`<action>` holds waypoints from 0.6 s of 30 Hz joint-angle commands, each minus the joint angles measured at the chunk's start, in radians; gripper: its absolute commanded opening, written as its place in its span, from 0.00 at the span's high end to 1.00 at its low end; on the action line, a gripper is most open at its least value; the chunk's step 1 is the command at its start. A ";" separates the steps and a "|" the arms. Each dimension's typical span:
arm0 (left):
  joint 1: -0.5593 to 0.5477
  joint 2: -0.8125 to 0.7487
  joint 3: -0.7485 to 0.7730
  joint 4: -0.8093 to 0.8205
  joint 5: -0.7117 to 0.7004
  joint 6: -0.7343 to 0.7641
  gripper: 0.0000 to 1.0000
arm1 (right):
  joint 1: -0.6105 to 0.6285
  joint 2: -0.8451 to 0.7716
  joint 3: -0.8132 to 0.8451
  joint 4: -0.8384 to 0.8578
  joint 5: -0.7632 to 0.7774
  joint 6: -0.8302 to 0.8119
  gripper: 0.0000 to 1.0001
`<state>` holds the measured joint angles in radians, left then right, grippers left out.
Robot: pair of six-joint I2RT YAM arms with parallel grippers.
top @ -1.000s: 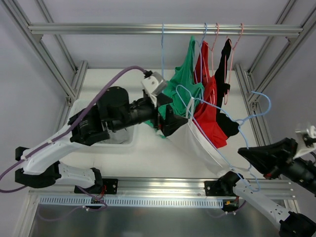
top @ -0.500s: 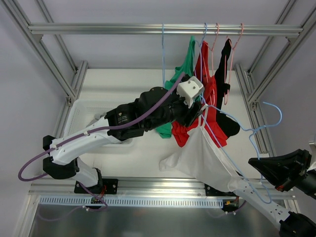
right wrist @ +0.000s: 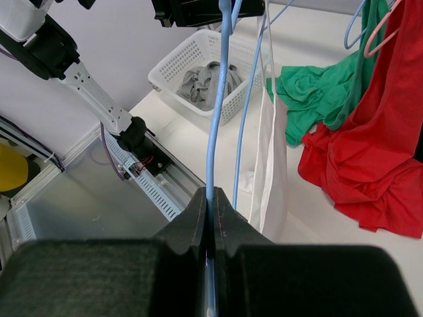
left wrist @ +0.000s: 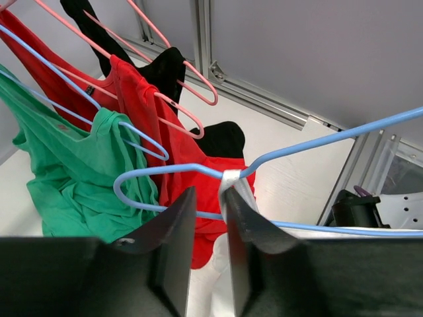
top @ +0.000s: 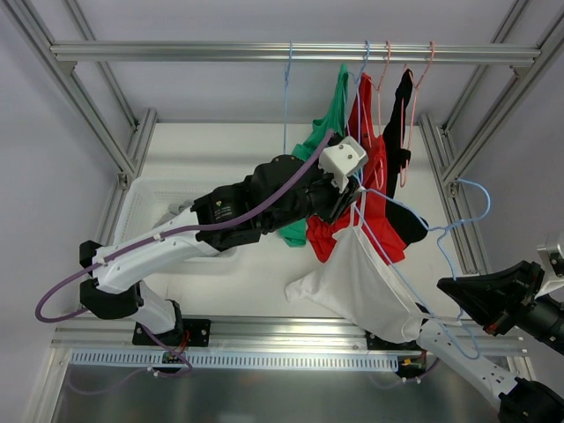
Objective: Remove the tank top from the hanger
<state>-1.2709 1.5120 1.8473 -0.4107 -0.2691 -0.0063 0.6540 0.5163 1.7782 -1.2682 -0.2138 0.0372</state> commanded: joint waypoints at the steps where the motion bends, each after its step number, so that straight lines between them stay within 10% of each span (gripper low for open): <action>1: -0.010 0.010 0.024 0.056 0.002 0.011 0.77 | -0.001 0.014 -0.013 0.067 -0.004 -0.002 1.00; 5: -0.010 -0.001 0.013 0.058 -0.027 -0.023 1.00 | -0.001 0.007 -0.031 0.067 0.013 -0.005 1.00; 18: -0.008 -0.199 -0.198 0.087 -0.531 -0.144 1.00 | -0.001 -0.145 -0.183 0.099 -0.093 -0.023 1.00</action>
<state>-1.2709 1.3872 1.6775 -0.3767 -0.6262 -0.1074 0.6540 0.4137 1.6077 -1.2491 -0.2234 0.0330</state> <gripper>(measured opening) 0.007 0.034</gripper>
